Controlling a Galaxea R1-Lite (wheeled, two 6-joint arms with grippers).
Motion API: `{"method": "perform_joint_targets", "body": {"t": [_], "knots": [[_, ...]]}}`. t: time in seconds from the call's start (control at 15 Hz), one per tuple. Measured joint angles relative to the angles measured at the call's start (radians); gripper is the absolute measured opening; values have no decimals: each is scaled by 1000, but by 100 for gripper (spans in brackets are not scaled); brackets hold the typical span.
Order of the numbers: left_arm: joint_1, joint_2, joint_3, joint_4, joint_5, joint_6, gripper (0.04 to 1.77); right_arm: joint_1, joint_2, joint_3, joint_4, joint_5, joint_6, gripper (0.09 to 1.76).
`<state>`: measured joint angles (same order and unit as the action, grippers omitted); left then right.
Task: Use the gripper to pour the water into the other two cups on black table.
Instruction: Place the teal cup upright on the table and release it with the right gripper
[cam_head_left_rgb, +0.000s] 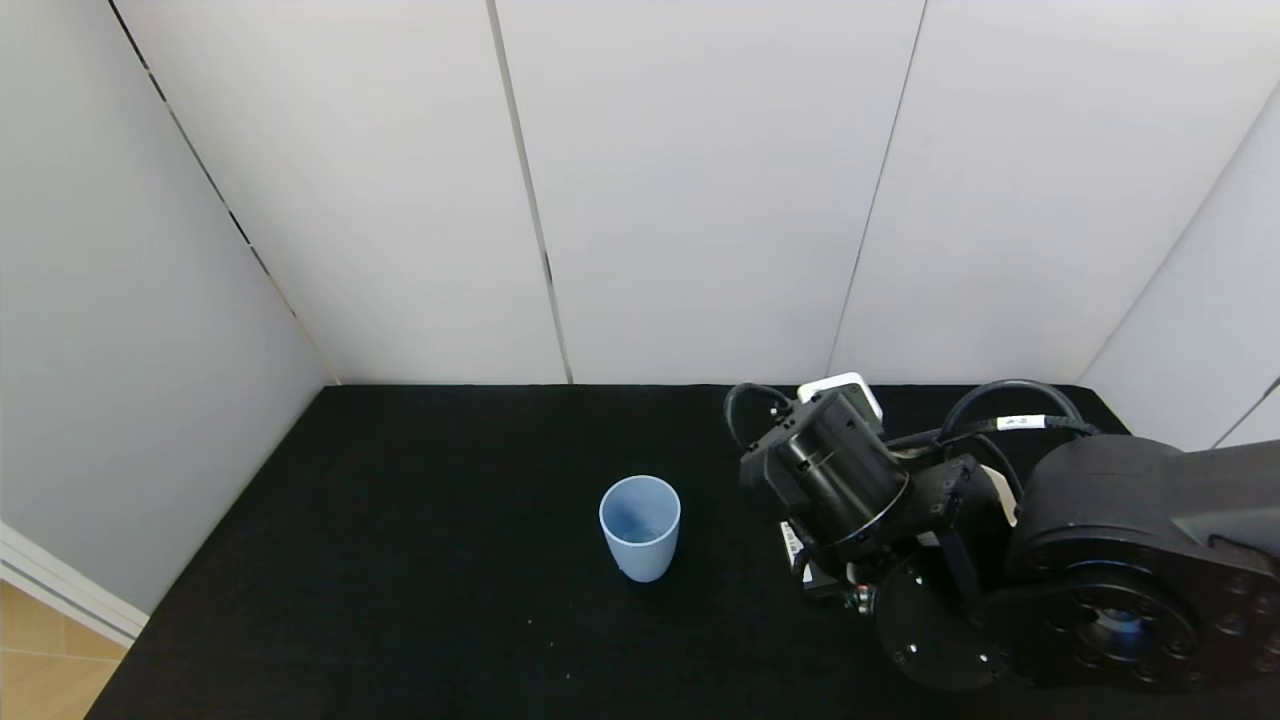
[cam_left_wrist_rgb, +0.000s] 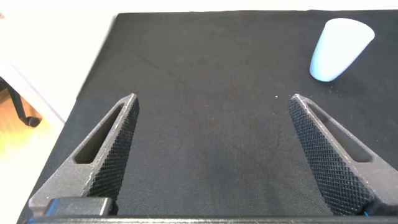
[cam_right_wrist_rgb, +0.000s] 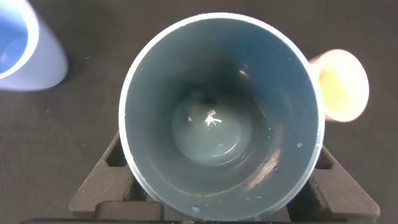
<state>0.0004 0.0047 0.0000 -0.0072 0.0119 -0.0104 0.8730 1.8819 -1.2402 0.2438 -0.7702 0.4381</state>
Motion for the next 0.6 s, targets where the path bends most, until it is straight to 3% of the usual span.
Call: {"method": "perform_joint_targets", "body": {"t": [0.27,0.6], "knots": [[0,0,0,0,0,0,172,-17,-36,47,-3,45,72,119],[0,0,0,0,0,0,172,-27,-79,113,-125,130,74,119]]}}
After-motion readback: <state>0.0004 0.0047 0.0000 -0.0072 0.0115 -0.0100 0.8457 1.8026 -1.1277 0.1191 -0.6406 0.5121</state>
